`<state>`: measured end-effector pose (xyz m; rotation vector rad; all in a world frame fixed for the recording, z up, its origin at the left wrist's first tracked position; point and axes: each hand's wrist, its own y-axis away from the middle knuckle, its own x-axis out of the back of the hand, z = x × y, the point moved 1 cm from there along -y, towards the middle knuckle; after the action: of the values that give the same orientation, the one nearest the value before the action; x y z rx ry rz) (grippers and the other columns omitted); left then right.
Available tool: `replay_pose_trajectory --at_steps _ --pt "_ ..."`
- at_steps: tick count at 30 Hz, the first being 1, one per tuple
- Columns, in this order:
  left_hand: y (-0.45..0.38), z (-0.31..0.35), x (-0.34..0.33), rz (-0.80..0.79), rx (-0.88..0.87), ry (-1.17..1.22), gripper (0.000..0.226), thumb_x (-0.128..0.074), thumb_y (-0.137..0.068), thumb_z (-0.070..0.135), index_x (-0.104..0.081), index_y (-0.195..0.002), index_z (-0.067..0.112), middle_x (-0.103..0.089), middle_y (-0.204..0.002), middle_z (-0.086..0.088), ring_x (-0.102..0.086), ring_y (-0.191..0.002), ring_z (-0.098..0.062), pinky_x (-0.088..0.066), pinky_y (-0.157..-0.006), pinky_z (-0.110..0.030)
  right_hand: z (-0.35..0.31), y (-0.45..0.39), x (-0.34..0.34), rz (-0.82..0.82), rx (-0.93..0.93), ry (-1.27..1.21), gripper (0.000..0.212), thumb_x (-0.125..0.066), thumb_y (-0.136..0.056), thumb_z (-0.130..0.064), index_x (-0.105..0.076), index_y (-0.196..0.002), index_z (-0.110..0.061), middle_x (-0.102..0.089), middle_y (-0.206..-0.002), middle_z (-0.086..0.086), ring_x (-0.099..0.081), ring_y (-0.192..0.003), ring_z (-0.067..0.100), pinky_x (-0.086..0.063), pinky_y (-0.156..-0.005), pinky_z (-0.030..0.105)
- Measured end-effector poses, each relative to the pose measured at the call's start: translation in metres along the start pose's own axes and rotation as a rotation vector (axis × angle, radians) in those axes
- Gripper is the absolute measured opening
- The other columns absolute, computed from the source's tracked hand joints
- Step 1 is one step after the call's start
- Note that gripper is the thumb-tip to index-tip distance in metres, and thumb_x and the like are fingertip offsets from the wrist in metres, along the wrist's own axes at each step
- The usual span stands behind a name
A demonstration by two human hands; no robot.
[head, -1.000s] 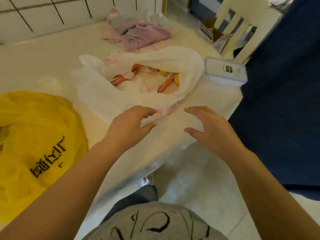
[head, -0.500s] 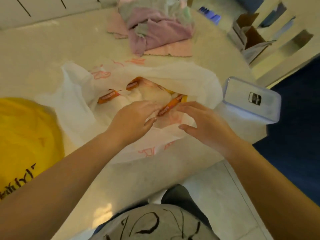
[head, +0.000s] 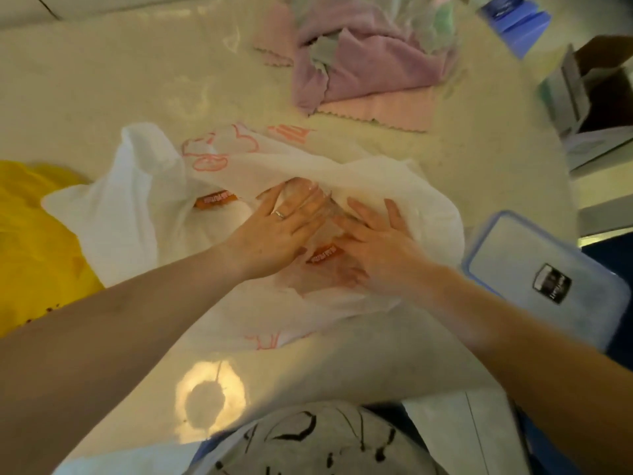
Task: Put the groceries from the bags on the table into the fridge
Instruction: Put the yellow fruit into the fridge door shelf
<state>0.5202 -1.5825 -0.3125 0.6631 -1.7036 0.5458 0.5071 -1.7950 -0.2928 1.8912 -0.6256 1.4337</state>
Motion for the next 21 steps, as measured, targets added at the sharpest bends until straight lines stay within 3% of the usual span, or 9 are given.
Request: replay_pose_trajectory --at_steps 2,6,8,11,17,21 --pt "-0.006 -0.006 0.000 -0.002 -0.012 -0.013 0.080 -0.070 -0.077 0.033 -0.033 -0.144 0.011 -0.029 -0.150 -0.017 -0.021 -0.141 -0.036 -0.020 -0.108 -0.061 0.009 -0.005 0.000 0.006 0.034 0.046 0.056 -0.052 -0.082 -0.050 -0.046 -0.135 -0.029 -0.022 -0.155 -0.002 -0.005 -0.145 0.028 0.009 -0.107 0.059" --pt "-0.029 -0.020 0.004 0.017 -0.045 -0.019 0.094 -0.075 -0.069 0.044 -0.028 -0.145 0.018 -0.030 -0.151 -0.014 -0.022 -0.140 -0.033 -0.024 -0.104 -0.058 0.028 -0.019 0.006 0.066 -0.014 0.105 0.081 -0.071 -0.069 -0.052 -0.041 -0.138 -0.023 -0.024 -0.154 0.003 -0.015 -0.143 0.032 -0.006 -0.106 0.066" --pt "-0.043 -0.028 0.003 -0.006 -0.058 -0.023 0.097 -0.073 -0.069 0.049 -0.024 -0.147 0.020 -0.027 -0.152 -0.013 -0.021 -0.141 -0.033 -0.028 -0.099 -0.058 0.037 -0.026 0.010 0.085 -0.047 0.100 0.082 -0.069 -0.071 -0.055 -0.038 -0.139 -0.022 -0.019 -0.155 0.006 -0.012 -0.143 0.033 -0.004 -0.106 0.066" --pt "-0.063 -0.040 -0.003 -0.037 -0.053 0.012 0.099 -0.069 -0.071 0.055 -0.017 -0.148 0.022 -0.019 -0.155 -0.010 -0.015 -0.143 -0.031 -0.023 -0.104 -0.051 0.054 -0.036 0.015 0.063 -0.102 0.080 0.084 -0.061 -0.075 -0.058 -0.030 -0.144 -0.022 -0.013 -0.156 0.009 -0.007 -0.143 0.034 -0.001 -0.108 0.065" --pt "-0.094 -0.066 -0.023 -0.070 -0.054 0.108 0.105 -0.064 -0.069 0.066 -0.014 -0.148 0.017 -0.017 -0.154 -0.018 -0.010 -0.142 -0.037 -0.014 -0.115 -0.049 0.085 -0.057 0.016 0.023 -0.165 -0.051 0.103 -0.059 -0.067 -0.070 -0.011 -0.148 -0.028 -0.002 -0.157 0.009 -0.002 -0.144 0.032 -0.002 -0.113 0.054" --pt "-0.101 -0.074 -0.040 -0.181 0.030 0.207 0.108 -0.061 -0.064 0.073 -0.018 -0.147 0.018 -0.015 -0.156 -0.013 -0.012 -0.143 -0.035 -0.024 -0.112 -0.053 0.095 -0.062 0.015 0.027 -0.167 -0.200 0.111 -0.063 -0.062 -0.071 -0.002 -0.147 -0.035 0.005 -0.157 0.004 0.004 -0.144 0.026 -0.004 -0.116 0.047"
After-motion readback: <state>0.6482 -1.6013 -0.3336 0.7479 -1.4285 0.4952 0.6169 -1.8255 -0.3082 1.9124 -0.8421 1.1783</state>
